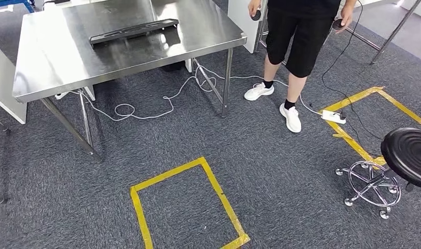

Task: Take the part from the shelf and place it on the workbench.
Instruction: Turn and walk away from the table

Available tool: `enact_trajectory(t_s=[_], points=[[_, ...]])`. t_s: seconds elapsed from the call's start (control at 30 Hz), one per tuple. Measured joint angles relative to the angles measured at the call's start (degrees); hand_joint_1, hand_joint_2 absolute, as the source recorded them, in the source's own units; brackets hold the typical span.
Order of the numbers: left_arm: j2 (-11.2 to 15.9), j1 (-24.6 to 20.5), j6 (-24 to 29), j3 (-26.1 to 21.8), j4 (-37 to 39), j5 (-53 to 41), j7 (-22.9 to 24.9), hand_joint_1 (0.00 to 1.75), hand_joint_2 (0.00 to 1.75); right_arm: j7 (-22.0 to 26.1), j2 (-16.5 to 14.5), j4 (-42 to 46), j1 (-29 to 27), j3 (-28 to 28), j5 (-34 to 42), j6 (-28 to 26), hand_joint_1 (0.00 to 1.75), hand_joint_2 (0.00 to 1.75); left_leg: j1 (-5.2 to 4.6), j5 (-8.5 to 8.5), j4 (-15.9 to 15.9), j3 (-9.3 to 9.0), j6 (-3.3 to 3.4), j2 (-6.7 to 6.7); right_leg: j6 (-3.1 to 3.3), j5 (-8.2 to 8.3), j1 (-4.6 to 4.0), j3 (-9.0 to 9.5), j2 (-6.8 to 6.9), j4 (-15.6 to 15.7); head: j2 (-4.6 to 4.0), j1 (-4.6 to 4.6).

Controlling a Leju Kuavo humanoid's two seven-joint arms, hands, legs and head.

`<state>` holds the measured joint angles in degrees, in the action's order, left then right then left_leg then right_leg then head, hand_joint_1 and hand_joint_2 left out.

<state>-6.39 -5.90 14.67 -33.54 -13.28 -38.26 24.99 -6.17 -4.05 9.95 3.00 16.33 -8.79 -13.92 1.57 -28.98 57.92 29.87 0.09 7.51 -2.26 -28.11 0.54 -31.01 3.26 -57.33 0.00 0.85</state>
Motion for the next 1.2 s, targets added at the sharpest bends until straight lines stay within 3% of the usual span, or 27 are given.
enact_trajectory(t_s=[0.03,0.1,0.17,0.23,0.27,0.3,0.33,0.4,0.47,0.53,0.6,0.67,0.73,0.77,0.8,0.83,0.9,0.97,1.03,1.1,1.17,1.2], points=[[-0.02,-0.07,-0.08,0.01,-0.01,-0.07,0.00,0.00,0.00,0.15,0.01,-0.01,-0.08,0.01,-0.07,-0.01,0.00,0.00,0.22,-0.17,0.06,-0.17,-0.40,0.01,0.48,0.12,0.38,0.01,-0.66,0.08,0.00,-0.09],[-0.07,-0.06,-0.08,0.02,-0.01,-0.13,-0.01,0.00,0.00,0.43,-0.03,-0.01,-0.12,0.02,-0.21,-0.01,0.00,0.00,0.63,-2.27,2.39,0.56,-0.87,-2.60,1.54,0.63,0.98,0.19,-1.93,0.28,0.00,-0.40],[-0.02,0.18,-0.08,0.03,0.01,-0.14,-0.03,0.00,0.00,0.61,-0.13,-0.01,-0.09,0.02,-0.29,-0.01,0.00,0.00,0.74,-6.51,9.11,3.40,-0.88,-6.35,2.32,1.03,0.99,0.13,-3.27,0.31,0.00,-0.73],[0.10,0.50,-0.07,0.03,0.01,-0.14,-0.05,0.00,0.00,0.74,-0.23,-0.01,-0.12,0.04,-0.30,-0.01,0.00,0.00,0.69,-8.93,15.56,6.45,-0.86,-7.57,2.55,1.13,0.57,0.02,-4.88,0.28,0.00,-0.77],[0.14,0.61,-0.07,0.03,0.01,-0.14,-0.04,0.00,0.00,0.78,-0.26,-0.02,-0.16,0.05,-0.30,-0.01,0.00,0.00,0.69,-8.47,16.34,7.01,-0.82,-7.69,2.56,1.14,0.44,0.04,-5.74,0.23,0.00,-0.77],[0.16,0.67,-0.07,0.03,0.01,-0.15,-0.04,0.00,0.00,0.80,-0.28,-0.02,-0.19,0.06,-0.30,-0.01,0.00,0.00,0.70,-6.85,14.85,6.54,-0.75,-7.77,2.55,1.13,0.38,0.09,-6.61,0.12,0.00,-0.77],[0.17,0.69,-0.07,0.03,0.01,-0.17,-0.03,0.00,0.00,0.81,-0.32,-0.03,-0.19,0.07,-0.30,-0.01,0.00,0.00,0.78,-4.56,11.55,5.26,-0.68,-8.21,2.49,1.09,0.36,0.09,-7.47,-0.08,0.00,-0.78],[0.21,0.71,-0.10,0.04,0.02,-0.32,-0.16,0.00,0.00,0.81,-0.46,-0.02,-0.07,0.07,-0.30,-0.01,0.00,0.00,1.01,-1.23,4.77,2.61,-0.51,-10.42,2.19,0.93,0.13,-0.31,-8.99,-0.74,0.00,-0.80],[0.25,0.73,-0.15,0.05,0.04,-0.50,-0.42,0.00,0.00,0.67,-0.57,-0.02,0.02,0.08,-0.31,-0.01,0.00,0.00,0.89,-0.60,2.28,1.82,-0.22,-11.55,1.57,0.92,-0.12,-1.17,-10.09,-1.12,0.00,-0.78],[0.21,0.63,-0.18,0.05,0.05,-0.58,-0.46,0.00,0.00,0.26,-0.55,-0.05,-0.16,0.09,-0.42,0.04,0.00,0.00,0.59,-0.27,1.96,1.84,0.53,-10.35,0.74,1.13,-0.07,-1.92,-10.81,-1.08,0.00,-0.75],[0.17,0.51,-0.19,0.05,0.05,-0.65,-0.38,0.00,0.00,-0.18,-0.50,-0.10,-0.37,0.20,-0.69,0.25,0.00,0.00,0.58,0.20,1.45,1.77,1.53,-9.03,0.40,0.33,0.00,-2.99,-8.78,-2.69,0.00,-0.62],[0.21,0.70,-0.22,0.04,0.05,-0.73,-0.40,0.00,0.00,-0.36,-0.44,-0.15,-0.33,0.48,-1.07,0.51,0.00,0.00,0.55,0.41,1.22,1.82,2.09,-7.42,0.68,-2.73,0.10,-5.95,-5.37,-8.56,0.00,-0.20],[0.28,1.03,-0.26,0.03,0.06,-0.86,-0.42,0.00,0.00,-0.36,-0.39,-0.16,-0.25,0.75,-1.37,0.62,0.00,0.00,0.45,0.39,1.25,1.99,2.20,-5.60,0.57,-5.75,0.33,-9.46,-4.09,-15.76,0.00,0.09],[0.28,1.11,-0.27,0.03,0.07,-0.97,-0.42,0.00,0.00,-0.32,-0.38,-0.16,-0.29,0.84,-1.45,0.64,0.00,0.00,0.44,0.38,1.26,2.04,2.19,-4.73,0.21,-6.13,0.47,-10.04,-3.90,-17.26,0.00,0.08],[0.27,1.14,-0.27,0.04,0.07,-1.10,-0.42,0.00,0.00,-0.27,-0.37,-0.16,-0.36,0.90,-1.49,0.63,0.00,0.00,0.46,0.36,1.27,2.04,2.14,-3.95,-0.31,-5.55,0.60,-9.29,-3.67,-16.31,0.00,0.12],[0.26,1.14,-0.26,0.05,0.08,-1.22,-0.42,0.00,0.00,-0.17,-0.35,-0.16,-0.42,0.95,-1.56,0.62,0.00,0.00,0.49,0.33,1.27,1.98,2.03,-3.22,-0.87,-4.28,0.76,-7.23,-3.11,-12.94,0.00,0.13],[0.27,1.16,-0.20,0.08,0.07,-1.34,-0.42,0.00,0.00,0.07,-0.34,-0.15,-0.33,1.07,-1.73,0.60,0.00,0.00,0.36,0.12,1.30,1.67,1.45,-1.95,-1.36,-1.60,0.80,-2.48,-0.60,-4.58,0.00,0.23],[0.34,1.15,-0.12,0.10,0.07,-1.40,-0.42,0.00,0.00,0.25,-0.37,-0.14,-0.19,1.26,-1.91,0.58,0.00,0.00,0.11,-0.25,1.32,1.14,0.55,-0.89,-0.76,-0.32,0.43,-0.68,0.85,-0.99,0.00,0.11],[0.37,0.98,0.03,0.15,0.07,-1.44,-0.42,0.00,0.00,0.30,-0.37,-0.14,-0.26,1.43,-2.05,0.58,0.00,0.00,0.18,-0.48,1.14,0.57,-0.25,0.20,0.11,-0.02,0.12,-0.86,-0.23,-1.04,0.00,-0.09],[0.40,0.87,0.44,0.22,0.06,-1.46,-0.42,0.00,0.00,0.35,-0.43,-0.15,-0.35,1.57,-2.37,0.67,0.00,0.00,0.58,-1.68,2.23,0.67,-0.81,-1.28,0.98,0.30,0.71,-0.68,-1.56,-0.87,0.00,-0.26],[0.55,1.08,1.03,0.25,0.08,-1.50,-0.42,0.00,0.00,0.25,-0.54,-0.16,-0.34,1.90,-2.89,1.03,0.00,0.00,0.81,-5.25,7.47,2.78,-0.92,-5.10,1.90,0.68,1.14,-0.60,-2.87,-0.74,0.00,-0.52],[0.71,1.29,1.29,0.25,0.09,-1.51,-0.42,0.00,0.00,0.03,-0.60,-0.16,-0.32,2.15,-3.25,1.32,0.00,0.00,0.77,-7.21,11.26,4.51,-0.86,-6.49,2.22,0.80,0.92,-0.69,-3.62,-0.75,0.00,-0.58]])
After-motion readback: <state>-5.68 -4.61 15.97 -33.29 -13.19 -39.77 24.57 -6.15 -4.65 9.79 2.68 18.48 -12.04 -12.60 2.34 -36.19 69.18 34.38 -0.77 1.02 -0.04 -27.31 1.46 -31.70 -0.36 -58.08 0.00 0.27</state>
